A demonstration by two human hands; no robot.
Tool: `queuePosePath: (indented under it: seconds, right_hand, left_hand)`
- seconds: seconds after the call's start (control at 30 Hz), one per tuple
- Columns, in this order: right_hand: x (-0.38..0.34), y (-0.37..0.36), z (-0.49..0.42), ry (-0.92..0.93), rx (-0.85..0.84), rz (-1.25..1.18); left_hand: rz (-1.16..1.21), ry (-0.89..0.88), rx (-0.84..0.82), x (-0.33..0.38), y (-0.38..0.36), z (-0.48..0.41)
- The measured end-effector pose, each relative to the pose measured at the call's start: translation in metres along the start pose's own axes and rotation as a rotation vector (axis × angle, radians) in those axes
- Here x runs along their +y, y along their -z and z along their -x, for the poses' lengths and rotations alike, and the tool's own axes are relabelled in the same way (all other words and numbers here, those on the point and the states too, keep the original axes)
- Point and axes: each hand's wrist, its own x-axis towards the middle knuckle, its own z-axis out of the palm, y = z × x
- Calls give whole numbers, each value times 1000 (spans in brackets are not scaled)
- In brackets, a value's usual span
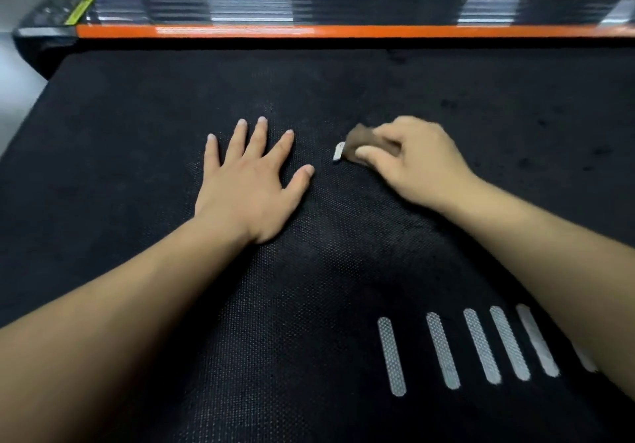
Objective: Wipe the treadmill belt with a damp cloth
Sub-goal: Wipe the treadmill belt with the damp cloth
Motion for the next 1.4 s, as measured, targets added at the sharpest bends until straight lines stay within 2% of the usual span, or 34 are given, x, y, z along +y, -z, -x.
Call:
queuePosePath:
  seconds: [0.1,0.17,0.23,0.3,0.37,0.4,0.47,0.53,0.6,0.67,0.73,0.77,0.87,0.9,0.97,1.07,1.13,1.23,1.27,1.33,1.4]
  right_hand:
    - [25,6,-28,-245,103,6]
    - [18,1,-23,-306,156,15]
    - [-10,-6,6,-192,117,-5]
    - [-34,-3,38,-29,7,-68]
    - [-25,5,38,37,-35,-18]
    - [-12,7,28,6,-5,17]
    - [7,13,10,-183,68,31]
    - [2,10,15,-311,130,0]
    - [-25,2,44,-217,114,-23]
    - [-50,6,79,-48,-3,-134]
    - [-42,15,87,31,-72,-89]
    - [-30,18,79,18,-45,-34]
    - [-10,21,62,-231,58,15]
    - [-17,18,68,-259,62,2]
    - [-50,13,99,-124,14,-58]
    - [-86,23,147,113,-185,-204]
    - [-65,28,141,112,-155,-134]
    - [-25,35,122,-119,-9,-28]
    - [-25,35,125,-142,11,-42]
    - [-46,35,148,-32,-41,-101]
    - [-69,40,177,122,-204,-217]
  left_hand:
    - [0,-3,-8,0,-1,0]
    - [0,-5,-2,-1,-1,-1]
    - [10,-7,5,-2,-2,-1]
    - [6,-10,14,-2,-3,-1]
    - [-5,-10,13,-4,-3,-1]
    - [-7,-14,7,-5,-3,-2]
    - [-2,-18,-3,-5,-4,-2]
    - [3,-16,-3,-5,-4,-2]
    - [-3,-13,8,-5,-4,-2]
    - [-6,-13,9,-4,-4,-1]
    - [-5,-12,8,-3,-3,0]
    - [-3,-11,8,-3,-3,0]
    - [16,-10,23,-2,-3,2]
    - [21,-8,33,-3,-3,3]
    - [30,-11,50,-2,-3,4]
    - [45,-14,62,-2,-2,4]
    - [58,-19,62,-2,-1,6]
    - [62,-35,78,-2,-1,8]
    - [66,-36,81,-2,0,8]
    - [78,-17,81,0,1,8]
    - [86,30,76,8,3,9]
